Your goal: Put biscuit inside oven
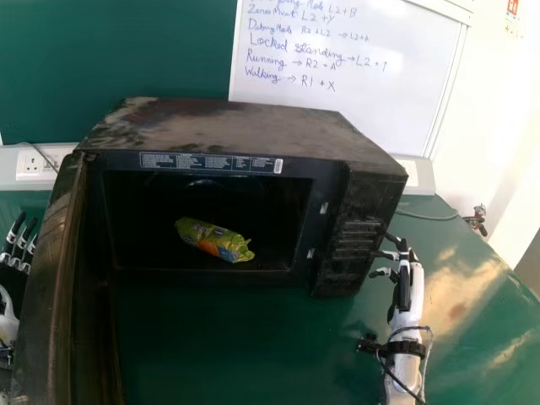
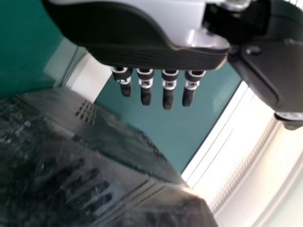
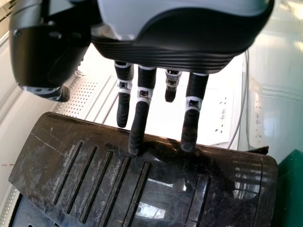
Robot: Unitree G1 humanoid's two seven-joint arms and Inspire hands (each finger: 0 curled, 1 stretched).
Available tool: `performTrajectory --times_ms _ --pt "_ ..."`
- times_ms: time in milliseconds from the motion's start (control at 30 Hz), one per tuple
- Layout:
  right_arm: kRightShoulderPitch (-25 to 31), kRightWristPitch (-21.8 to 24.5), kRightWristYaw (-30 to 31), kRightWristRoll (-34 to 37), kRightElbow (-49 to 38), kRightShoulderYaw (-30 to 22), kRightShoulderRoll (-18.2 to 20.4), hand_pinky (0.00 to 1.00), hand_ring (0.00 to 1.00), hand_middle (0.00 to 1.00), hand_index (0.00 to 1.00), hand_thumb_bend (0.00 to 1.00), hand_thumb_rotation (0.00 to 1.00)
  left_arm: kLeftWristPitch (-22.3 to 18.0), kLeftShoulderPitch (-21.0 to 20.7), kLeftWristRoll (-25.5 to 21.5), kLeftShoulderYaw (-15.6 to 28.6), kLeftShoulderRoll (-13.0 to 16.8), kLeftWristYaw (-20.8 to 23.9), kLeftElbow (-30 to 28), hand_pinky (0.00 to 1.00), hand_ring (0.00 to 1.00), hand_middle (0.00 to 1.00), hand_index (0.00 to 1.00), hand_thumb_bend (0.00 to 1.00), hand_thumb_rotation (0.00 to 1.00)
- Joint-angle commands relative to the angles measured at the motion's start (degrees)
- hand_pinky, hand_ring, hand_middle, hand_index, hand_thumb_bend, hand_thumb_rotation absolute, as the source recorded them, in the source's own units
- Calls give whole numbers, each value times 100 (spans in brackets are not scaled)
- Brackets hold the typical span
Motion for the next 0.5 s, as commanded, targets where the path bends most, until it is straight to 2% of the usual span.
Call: performTrajectory --times_ms 0,33,67,100,133,167,200,300,400,467 --pt "427 -3 66 -73 139 40 157 30 36 48 74 63 93 3 165 2 28 35 -176 267 0 60 76 94 0 0" --pt "435 -8 78 -52 131 29 171 30 37 47 74 63 93 -16 153 32 53 116 -197 303 0 58 75 93 0 0" --pt "437 -11 82 -31 122 16 193 30 36 47 74 63 93 3 148 39 79 205 -213 306 9 56 72 91 0 0" --pt "439 -16 79 -20 115 7 216 30 36 47 74 63 93 50 158 28 99 299 -227 273 12 55 71 90 0 0" --pt "442 -22 58 -28 110 5 233 30 37 47 74 63 93 73 180 25 110 400 -261 230 12 55 71 89 0 0" --pt "448 -27 45 -34 102 4 249 31 37 47 75 63 93 62 214 41 116 502 -293 176 5 57 72 90 0 0" --pt "455 -32 43 -40 95 5 259 30 37 47 75 63 94 75 246 46 122 608 -336 133 2 58 72 90 0 0" --pt "472 -6 151 15 74 -14 267 31 37 47 75 62 93 292 290 -78 181 933 -577 158 0 59 74 91 0 0" --pt "475 78 262 83 32 -50 252 31 38 48 75 65 93 470 353 -128 286 1132 -695 175 0 58 73 90 0 0" --pt "476 120 380 152 15 -79 245 31 38 48 75 65 92 594 397 -197 361 1205 -794 181 12 55 71 90 0 0"
